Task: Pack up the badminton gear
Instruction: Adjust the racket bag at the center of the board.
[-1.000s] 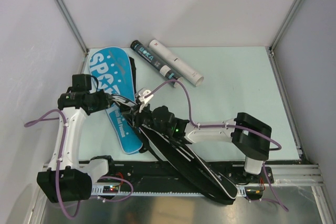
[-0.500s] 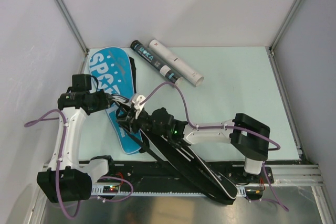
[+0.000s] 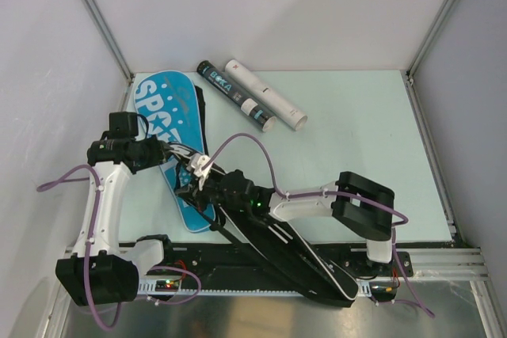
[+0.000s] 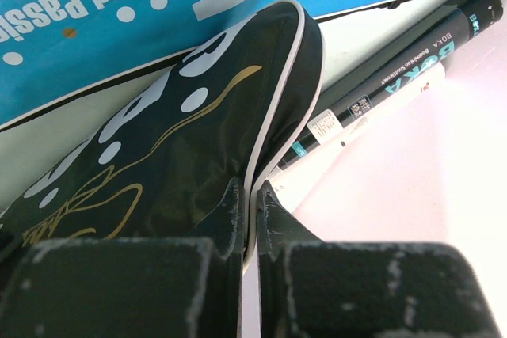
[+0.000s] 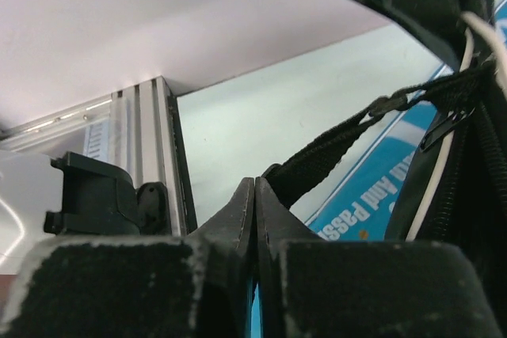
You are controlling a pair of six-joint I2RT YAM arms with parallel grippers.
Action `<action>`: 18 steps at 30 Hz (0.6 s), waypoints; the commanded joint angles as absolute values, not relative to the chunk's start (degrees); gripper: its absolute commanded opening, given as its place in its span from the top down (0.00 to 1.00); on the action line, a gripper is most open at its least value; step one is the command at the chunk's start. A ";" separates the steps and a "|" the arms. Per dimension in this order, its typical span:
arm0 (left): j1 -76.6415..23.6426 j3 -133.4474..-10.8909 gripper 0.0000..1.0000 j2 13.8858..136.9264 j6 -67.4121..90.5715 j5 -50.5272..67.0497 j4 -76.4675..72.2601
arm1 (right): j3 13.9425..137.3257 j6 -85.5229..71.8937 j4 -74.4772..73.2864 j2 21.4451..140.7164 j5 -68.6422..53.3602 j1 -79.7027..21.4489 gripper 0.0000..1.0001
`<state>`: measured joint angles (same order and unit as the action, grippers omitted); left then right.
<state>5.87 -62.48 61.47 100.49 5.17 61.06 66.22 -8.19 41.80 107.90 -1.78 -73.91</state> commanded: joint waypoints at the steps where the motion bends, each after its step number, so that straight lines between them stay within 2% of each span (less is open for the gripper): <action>1: 6.42 -64.53 1.00 60.60 103.02 5.38 60.36 | 66.19 -10.13 41.35 110.03 1.66 -75.66 1.00; 2: 6.42 -64.48 1.00 60.54 103.06 5.42 60.37 | 66.19 -10.34 40.67 109.77 2.50 -75.84 0.98; 10: 6.40 -64.69 1.00 60.25 103.26 5.74 60.38 | 61.91 -13.71 32.80 98.37 9.46 -75.86 0.65; 12: 6.37 -65.00 1.00 60.09 103.27 5.83 60.36 | 60.68 -14.50 31.73 95.13 10.74 -75.98 0.63; 18: 6.40 -64.21 1.00 59.51 103.27 6.17 60.37 | 58.86 -15.23 31.19 89.42 15.15 -75.78 0.65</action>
<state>5.87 -62.48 61.39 100.55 5.43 61.23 59.40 -14.13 31.35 93.25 10.17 -75.94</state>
